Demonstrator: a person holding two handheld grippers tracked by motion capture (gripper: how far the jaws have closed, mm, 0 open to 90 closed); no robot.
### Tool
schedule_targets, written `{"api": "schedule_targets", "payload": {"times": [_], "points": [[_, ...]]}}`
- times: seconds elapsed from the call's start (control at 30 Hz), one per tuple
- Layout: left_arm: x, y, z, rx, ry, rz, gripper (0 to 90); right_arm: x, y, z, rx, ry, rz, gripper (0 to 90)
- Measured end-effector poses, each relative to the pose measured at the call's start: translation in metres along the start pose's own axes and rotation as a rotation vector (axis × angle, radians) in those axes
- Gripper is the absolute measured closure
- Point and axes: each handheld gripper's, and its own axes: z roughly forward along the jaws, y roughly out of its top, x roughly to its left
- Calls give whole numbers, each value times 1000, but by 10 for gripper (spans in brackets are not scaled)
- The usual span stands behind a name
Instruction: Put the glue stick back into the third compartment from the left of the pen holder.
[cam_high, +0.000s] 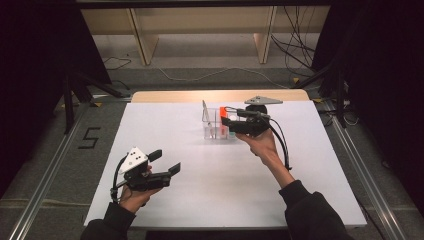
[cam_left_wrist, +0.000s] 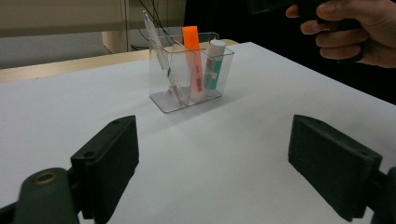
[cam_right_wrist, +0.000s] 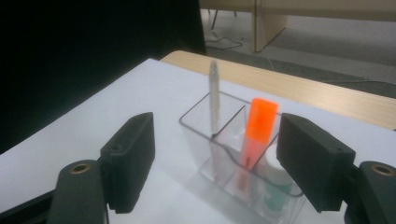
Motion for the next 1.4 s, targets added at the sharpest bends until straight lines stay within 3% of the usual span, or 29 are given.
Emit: {"api": "schedule_targets", "payload": {"times": [0.57, 1.4], "points": [[1, 0, 0, 4, -10, -15, 159, 12, -23, -30, -9, 77, -19, 255], [0, 0, 1, 17, -38, -22, 159, 12, -58, -60, -8, 105, -38, 240]]}}
